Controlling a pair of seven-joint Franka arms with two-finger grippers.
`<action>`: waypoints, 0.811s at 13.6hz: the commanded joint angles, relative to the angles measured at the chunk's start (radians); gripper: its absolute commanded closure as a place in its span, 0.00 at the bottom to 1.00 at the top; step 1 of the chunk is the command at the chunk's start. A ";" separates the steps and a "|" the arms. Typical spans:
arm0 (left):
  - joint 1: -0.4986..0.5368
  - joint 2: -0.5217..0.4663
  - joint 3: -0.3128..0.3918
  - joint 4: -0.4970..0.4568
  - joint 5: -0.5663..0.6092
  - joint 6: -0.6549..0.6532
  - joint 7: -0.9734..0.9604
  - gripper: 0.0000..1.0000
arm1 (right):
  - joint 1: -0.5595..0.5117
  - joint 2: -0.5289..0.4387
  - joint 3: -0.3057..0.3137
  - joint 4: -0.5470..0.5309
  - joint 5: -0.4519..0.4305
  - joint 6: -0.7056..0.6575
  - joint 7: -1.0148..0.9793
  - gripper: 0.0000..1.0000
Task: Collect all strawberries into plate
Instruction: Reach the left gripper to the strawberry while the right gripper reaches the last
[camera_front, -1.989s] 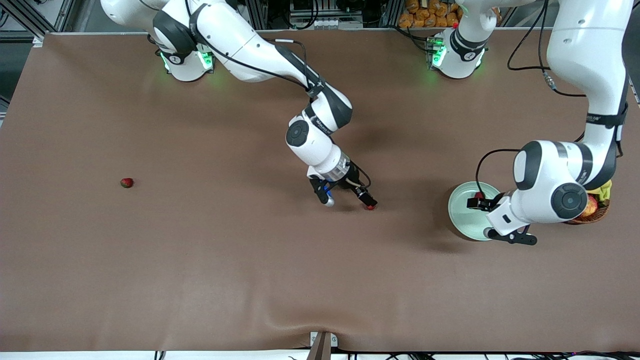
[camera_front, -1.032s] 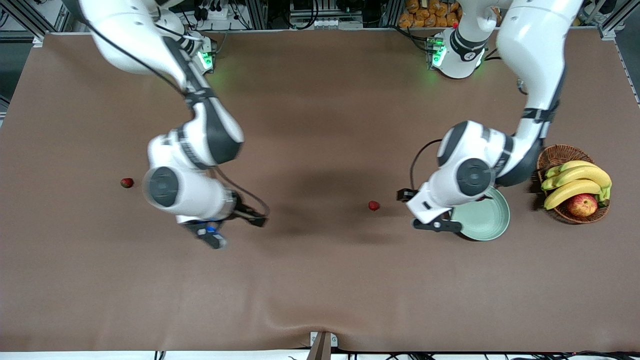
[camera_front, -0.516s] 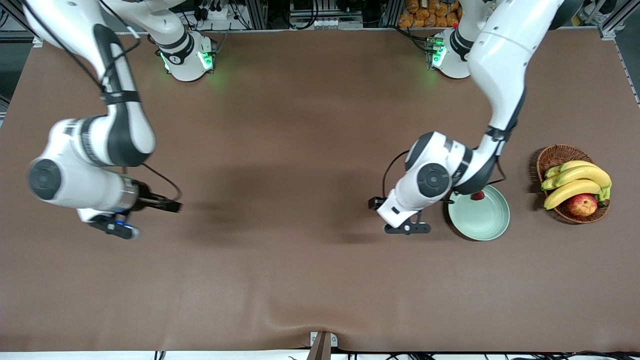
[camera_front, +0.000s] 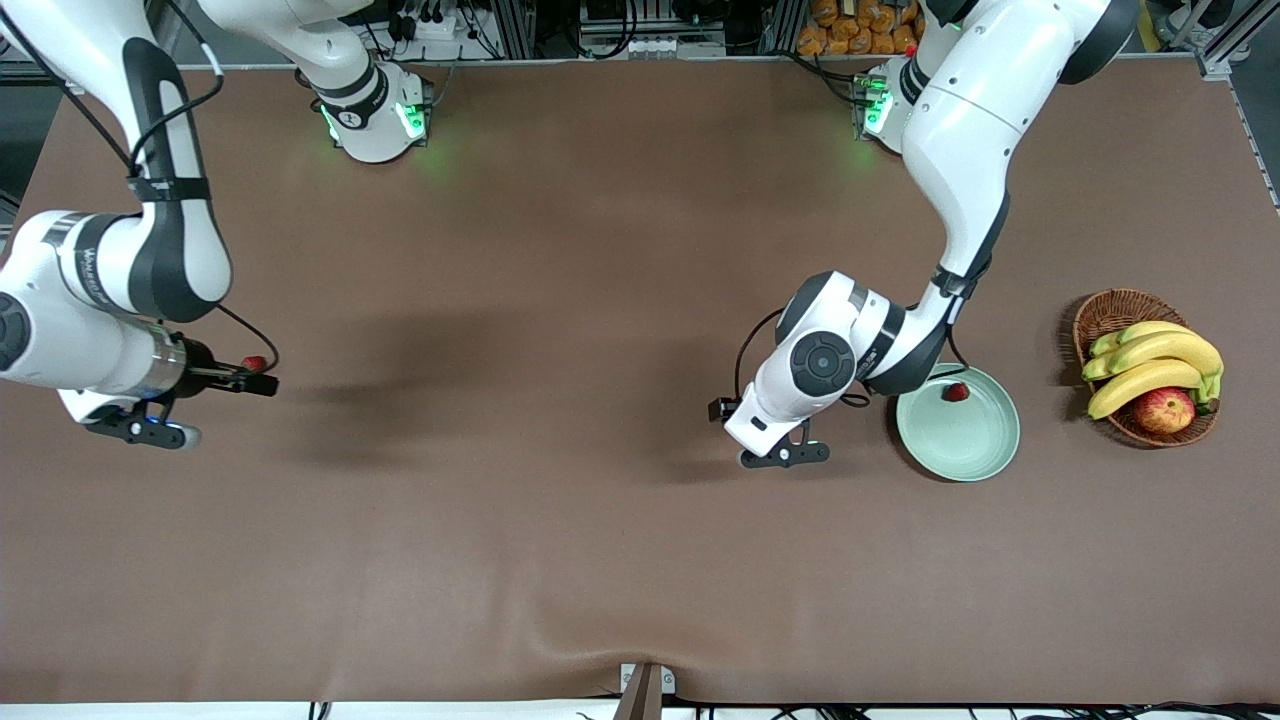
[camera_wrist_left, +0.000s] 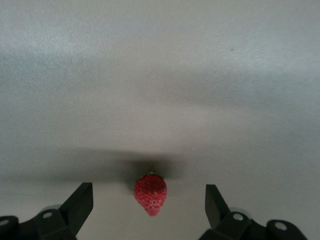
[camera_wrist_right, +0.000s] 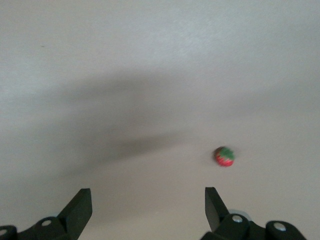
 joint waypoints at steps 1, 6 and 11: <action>-0.014 0.033 0.004 0.024 0.022 -0.005 -0.027 0.09 | -0.081 -0.070 0.016 -0.159 -0.025 0.145 -0.136 0.00; -0.022 0.044 0.004 0.024 0.022 -0.005 -0.031 0.18 | -0.146 -0.052 0.016 -0.330 -0.027 0.392 -0.268 0.00; -0.022 0.046 0.004 0.017 0.042 -0.006 -0.041 0.38 | -0.184 0.019 0.017 -0.363 -0.027 0.486 -0.290 0.13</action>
